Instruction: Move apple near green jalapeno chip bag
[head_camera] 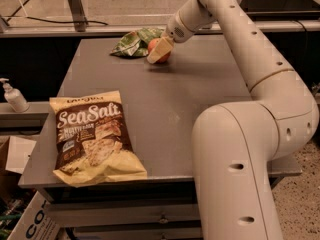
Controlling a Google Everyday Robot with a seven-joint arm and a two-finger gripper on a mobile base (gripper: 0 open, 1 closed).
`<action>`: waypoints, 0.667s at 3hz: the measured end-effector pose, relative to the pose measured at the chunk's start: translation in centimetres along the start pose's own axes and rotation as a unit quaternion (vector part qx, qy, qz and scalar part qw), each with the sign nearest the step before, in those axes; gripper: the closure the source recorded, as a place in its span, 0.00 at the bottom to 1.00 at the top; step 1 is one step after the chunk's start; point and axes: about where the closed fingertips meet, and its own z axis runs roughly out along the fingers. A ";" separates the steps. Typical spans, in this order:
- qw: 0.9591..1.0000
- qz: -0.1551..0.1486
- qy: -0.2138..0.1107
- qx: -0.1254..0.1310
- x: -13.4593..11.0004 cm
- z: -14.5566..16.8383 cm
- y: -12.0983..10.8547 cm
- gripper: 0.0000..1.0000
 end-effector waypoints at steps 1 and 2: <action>1.000 -0.001 0.002 0.000 0.0 -0.1 -0.1 0.00; 1.000 0.001 -0.007 0.002 0.2 -1.0 -0.4 0.00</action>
Offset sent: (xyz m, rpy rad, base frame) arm 0.0016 -0.0273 0.0234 0.0361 -0.0247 -0.0193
